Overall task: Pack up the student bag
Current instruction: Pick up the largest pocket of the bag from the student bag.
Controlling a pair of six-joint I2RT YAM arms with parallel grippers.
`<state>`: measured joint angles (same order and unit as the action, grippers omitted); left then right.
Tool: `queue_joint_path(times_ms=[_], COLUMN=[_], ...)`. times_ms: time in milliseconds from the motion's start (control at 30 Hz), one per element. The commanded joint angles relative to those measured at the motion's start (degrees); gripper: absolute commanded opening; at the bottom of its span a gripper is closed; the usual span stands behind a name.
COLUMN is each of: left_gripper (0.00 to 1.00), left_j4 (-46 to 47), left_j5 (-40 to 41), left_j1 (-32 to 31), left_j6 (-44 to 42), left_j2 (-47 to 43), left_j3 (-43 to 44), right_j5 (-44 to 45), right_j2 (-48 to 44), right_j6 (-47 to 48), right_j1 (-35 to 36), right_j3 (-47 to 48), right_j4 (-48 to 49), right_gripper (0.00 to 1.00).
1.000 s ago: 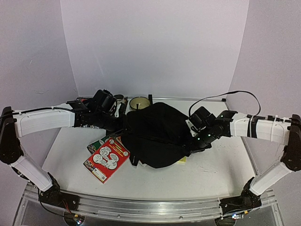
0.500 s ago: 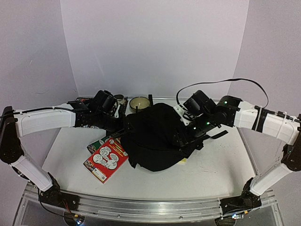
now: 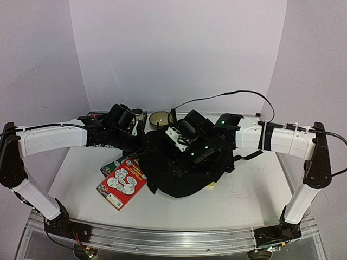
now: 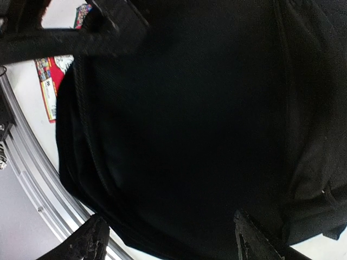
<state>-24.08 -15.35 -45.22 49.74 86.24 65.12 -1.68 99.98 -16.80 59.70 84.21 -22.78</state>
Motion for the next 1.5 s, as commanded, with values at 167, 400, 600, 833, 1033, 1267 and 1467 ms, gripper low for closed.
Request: queue_joint_path(times_ms=[167, 400, 600, 833, 1033, 1267, 1467], left_gripper=[0.34, 0.33, 0.33, 0.34, 0.38, 0.35, 0.19], left_j4=[2.45, 2.93, 3.01, 2.99, 3.00, 3.31, 8.13], left_j5=[-0.29, -0.41, 1.32, 1.51, 1.13, -0.84, -2.33], left_j1=[-1.46, -1.93, -2.01, -1.99, -1.99, -2.44, -3.31], left_j6=[1.10, 1.38, 2.91, 4.41, 6.15, 5.86, 7.01], left_j2=[-0.79, -0.42, -1.96, -4.81, -9.16, -10.15, -9.31], left_j3=[-0.15, -0.54, -2.30, -6.44, -11.79, -13.37, -15.40], right_j5=[0.32, 0.25, 4.17, 13.76, 10.31, 6.87, 6.74], right_j2=[3.99, 6.97, 7.85, 4.37, 2.03, 3.22, 6.64], right_j6=[-1.45, -1.56, -2.26, -3.77, -4.16, -6.74, -9.19], right_j1=[0.77, 1.56, 2.00, 2.00, 2.03, 2.07, 2.02], right_j3=[2.87, 1.37, -0.35, -1.07, 0.27, 2.54, 3.51], right_j4=[3.31, 3.66, 3.65, 1.09, 1.15, 3.55, 5.65], right_gripper=[0.80, 0.81, 0.81, 0.83, 0.85, 0.86, 0.87])
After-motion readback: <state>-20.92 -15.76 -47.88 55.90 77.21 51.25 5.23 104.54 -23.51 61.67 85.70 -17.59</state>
